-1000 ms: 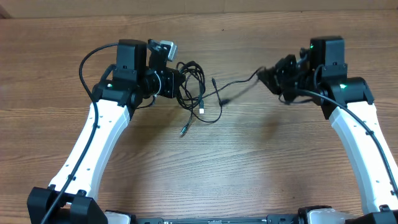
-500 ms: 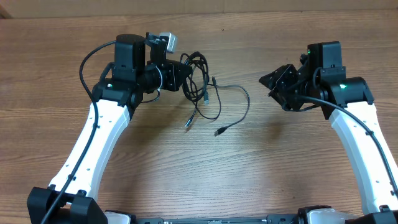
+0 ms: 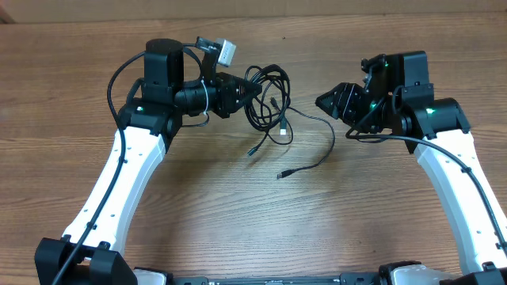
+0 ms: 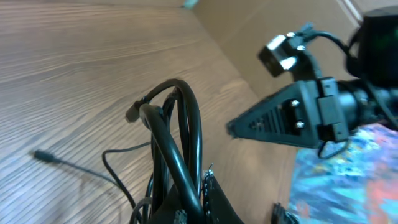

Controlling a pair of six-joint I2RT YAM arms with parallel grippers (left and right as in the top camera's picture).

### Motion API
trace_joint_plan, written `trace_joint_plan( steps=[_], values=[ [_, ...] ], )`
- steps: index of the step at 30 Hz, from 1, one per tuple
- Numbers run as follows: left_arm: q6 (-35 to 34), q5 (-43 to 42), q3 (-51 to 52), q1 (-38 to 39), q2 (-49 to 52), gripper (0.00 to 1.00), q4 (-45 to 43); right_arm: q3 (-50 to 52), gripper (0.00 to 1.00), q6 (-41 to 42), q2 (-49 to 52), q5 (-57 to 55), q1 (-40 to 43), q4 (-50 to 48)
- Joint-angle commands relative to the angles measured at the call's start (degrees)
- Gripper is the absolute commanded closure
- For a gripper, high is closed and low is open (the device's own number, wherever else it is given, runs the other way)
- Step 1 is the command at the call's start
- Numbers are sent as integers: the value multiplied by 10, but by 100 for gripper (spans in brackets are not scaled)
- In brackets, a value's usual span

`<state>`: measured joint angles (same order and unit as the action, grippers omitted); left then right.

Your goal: Untangle cables

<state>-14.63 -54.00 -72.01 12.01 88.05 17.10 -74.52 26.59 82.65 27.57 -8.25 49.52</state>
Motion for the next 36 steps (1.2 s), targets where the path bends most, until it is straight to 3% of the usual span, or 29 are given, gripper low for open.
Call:
trace_joint_plan(
  steps=[1,7,11,14,21,25,29,33,36],
  values=[
    [9,-71,-12,0,0,96,-21,-5,44,-44,-3,39,-1,-6],
    [-4,-91,-12,0,0,96,-51,21,45,-49,-2,65,-1,-19],
    [-43,-91,-12,0,0,96,-68,22,47,-157,4,121,-5,-16],
    [-109,-91,-12,0,0,96,-101,22,46,-243,15,130,-22,-14],
    [-197,-91,-12,0,0,96,-144,22,48,-295,59,66,-59,-19],
    [-201,-128,-12,0,0,96,-144,22,66,-294,69,37,-65,-70],
    [-200,-163,-12,0,0,96,-144,22,96,-216,69,-57,-65,-124],
    [-159,-182,-12,0,0,96,-139,22,96,-165,69,-140,-65,-154],
    [-96,-177,-12,0,0,96,-109,19,96,-161,68,-134,-65,-186]
  ],
)
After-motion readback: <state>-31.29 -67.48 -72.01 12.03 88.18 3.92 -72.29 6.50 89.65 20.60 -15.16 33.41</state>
